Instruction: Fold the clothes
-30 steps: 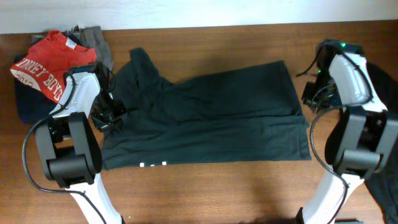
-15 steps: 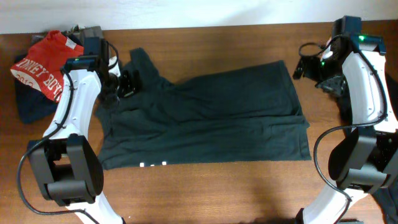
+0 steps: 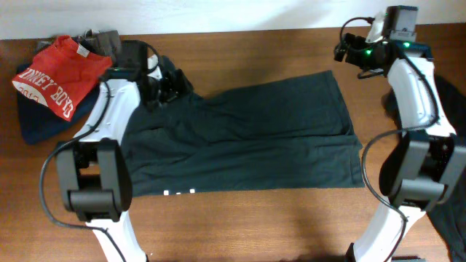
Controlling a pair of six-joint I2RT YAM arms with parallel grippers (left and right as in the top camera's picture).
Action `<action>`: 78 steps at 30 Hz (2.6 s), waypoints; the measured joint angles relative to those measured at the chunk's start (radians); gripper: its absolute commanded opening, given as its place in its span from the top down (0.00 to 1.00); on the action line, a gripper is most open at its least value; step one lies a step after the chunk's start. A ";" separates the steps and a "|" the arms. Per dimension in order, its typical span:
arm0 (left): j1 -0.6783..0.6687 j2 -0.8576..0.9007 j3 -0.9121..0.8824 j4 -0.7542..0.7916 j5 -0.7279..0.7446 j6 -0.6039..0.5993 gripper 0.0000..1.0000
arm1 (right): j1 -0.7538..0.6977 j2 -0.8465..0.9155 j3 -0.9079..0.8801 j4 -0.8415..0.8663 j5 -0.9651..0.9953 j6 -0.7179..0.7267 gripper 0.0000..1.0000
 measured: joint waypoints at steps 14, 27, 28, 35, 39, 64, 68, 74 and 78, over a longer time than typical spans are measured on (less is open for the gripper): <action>0.016 0.088 0.000 0.059 -0.135 -0.093 0.01 | 0.017 0.163 0.000 0.218 0.020 -0.050 0.01; 0.015 0.117 0.000 0.177 -0.138 -0.119 0.20 | 0.018 0.206 0.000 0.228 0.023 -0.072 0.01; 0.015 0.117 0.000 0.183 -0.138 -0.120 0.22 | 0.018 0.206 0.000 0.229 0.023 -0.073 0.01; 0.014 0.117 0.000 0.187 -0.138 -0.123 0.36 | 0.021 0.207 0.000 0.254 0.023 -0.073 0.01; 0.015 0.117 0.000 0.177 -0.138 -0.129 0.51 | 0.033 0.232 0.000 0.262 0.023 -0.073 0.01; 0.014 0.117 0.000 0.129 -0.176 -0.113 0.99 | 0.039 0.272 0.000 0.212 0.045 -0.074 0.02; 0.014 0.117 0.000 0.129 -0.176 -0.113 0.99 | 0.039 0.289 0.000 0.209 0.048 -0.080 0.05; 0.014 0.117 0.000 0.129 -0.176 -0.113 0.99 | 0.044 0.306 0.006 0.207 0.069 -0.092 0.10; 0.014 0.117 0.000 0.129 -0.176 -0.113 0.99 | 0.082 0.309 0.011 0.182 0.173 -0.095 0.16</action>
